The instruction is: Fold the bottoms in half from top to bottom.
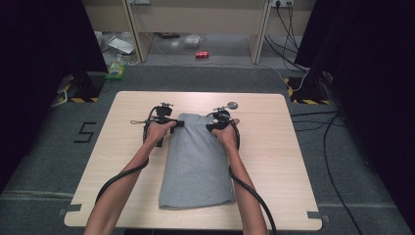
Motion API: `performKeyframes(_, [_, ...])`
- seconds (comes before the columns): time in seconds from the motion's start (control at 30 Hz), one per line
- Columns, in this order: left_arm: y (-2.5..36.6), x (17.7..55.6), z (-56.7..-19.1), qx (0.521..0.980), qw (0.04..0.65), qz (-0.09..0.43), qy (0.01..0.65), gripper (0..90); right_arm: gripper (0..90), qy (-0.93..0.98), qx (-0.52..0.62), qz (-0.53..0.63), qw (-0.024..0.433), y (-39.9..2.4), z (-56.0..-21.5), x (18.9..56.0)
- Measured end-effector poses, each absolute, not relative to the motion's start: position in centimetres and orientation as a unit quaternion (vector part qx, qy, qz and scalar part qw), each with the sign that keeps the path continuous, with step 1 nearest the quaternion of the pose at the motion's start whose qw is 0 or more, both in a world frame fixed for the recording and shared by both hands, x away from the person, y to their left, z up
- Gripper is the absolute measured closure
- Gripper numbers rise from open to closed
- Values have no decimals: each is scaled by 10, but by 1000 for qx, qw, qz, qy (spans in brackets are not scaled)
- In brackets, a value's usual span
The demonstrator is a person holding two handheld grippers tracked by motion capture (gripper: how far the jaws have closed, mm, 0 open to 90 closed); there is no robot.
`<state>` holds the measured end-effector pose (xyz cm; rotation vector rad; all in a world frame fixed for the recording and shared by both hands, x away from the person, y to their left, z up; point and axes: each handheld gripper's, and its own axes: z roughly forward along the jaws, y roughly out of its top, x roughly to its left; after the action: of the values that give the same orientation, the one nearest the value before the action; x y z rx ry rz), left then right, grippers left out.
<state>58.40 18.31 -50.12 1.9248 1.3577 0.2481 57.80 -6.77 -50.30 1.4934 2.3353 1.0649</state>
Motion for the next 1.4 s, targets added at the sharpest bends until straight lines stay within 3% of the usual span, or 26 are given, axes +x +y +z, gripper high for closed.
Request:
performKeyframes(0.27, [182,582,-496,753,385,106,523,686,792,769,511,375,79,-71,-503,576])
performKeyframes(0.87, [188,572,-443,744,433,133,491,701,802,759,473,431,122,-77,-445,572])
performKeyframes(1.4, [194,523,-419,754,475,141,431,705,802,764,413,480,123,-95,-425,534])
